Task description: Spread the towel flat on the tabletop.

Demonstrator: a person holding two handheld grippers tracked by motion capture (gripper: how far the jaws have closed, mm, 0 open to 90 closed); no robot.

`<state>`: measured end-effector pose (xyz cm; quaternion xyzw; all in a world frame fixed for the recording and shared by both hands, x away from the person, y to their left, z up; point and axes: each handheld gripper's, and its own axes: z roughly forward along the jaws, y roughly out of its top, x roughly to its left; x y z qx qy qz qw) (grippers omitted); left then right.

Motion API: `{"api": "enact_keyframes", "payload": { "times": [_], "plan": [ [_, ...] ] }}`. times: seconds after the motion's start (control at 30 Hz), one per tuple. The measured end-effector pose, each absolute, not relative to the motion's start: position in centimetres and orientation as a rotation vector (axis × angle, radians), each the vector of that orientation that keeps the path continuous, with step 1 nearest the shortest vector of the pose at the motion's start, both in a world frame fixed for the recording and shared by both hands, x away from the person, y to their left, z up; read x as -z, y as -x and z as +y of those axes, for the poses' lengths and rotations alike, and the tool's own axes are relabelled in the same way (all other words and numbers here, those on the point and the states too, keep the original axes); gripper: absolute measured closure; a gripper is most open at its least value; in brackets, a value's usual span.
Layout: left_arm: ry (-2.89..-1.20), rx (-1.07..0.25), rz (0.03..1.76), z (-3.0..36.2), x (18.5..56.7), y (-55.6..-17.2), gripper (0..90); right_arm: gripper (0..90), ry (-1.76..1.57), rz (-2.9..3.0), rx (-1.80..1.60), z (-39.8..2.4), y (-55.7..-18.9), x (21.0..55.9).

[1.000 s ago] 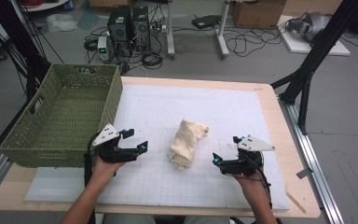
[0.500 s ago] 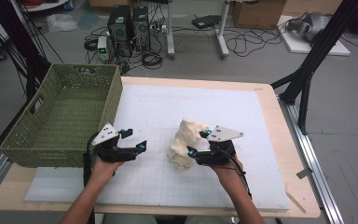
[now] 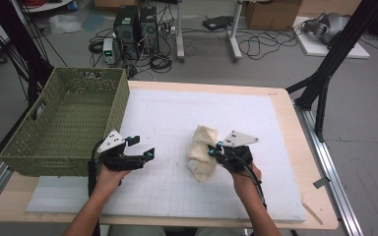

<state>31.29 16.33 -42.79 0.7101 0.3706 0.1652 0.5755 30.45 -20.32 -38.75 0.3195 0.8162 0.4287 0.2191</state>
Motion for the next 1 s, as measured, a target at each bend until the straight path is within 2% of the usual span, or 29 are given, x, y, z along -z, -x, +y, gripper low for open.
{"api": "enact_keyframes", "payload": {
  "times": [0.33, 0.47, 0.53, 0.6, 0.83, 0.93, 1.0],
  "plan": [
    [-1.671, -0.381, 0.871, 16.0, 43.0, -31.3, 19.7, 77.7, -1.098, 2.215, -0.977, -26.6, -29.7, 40.8],
    [-1.676, -0.375, 0.868, 15.8, 43.2, -31.3, 19.8, 59.5, -1.183, 2.179, -0.894, -28.3, -29.7, 41.6],
    [-1.676, -0.374, 0.868, 15.8, 43.2, -31.3, 19.8, 45.3, -1.173, 2.116, -0.881, -28.6, -29.3, 41.3],
    [-1.676, -0.374, 0.868, 15.8, 43.2, -31.4, 19.8, 34.7, -1.16, 2.042, -0.879, -28.6, -29.0, 40.6],
    [-1.672, -0.373, 0.869, 15.7, 43.2, -31.4, 19.8, 32.9, -0.992, 2.125, -1.027, -25.8, -29.2, 39.2],
    [-1.671, -0.373, 0.866, 15.8, 43.2, -31.4, 19.8, 36.5, -0.951, 2.208, -0.981, -24.2, -30.1, 40.3],
    [-1.67, -0.37, 0.868, 15.8, 43.2, -31.4, 19.8, 43.9, -0.95, 2.254, -0.937, -23.5, -30.9, 41.1]
  ]
}}
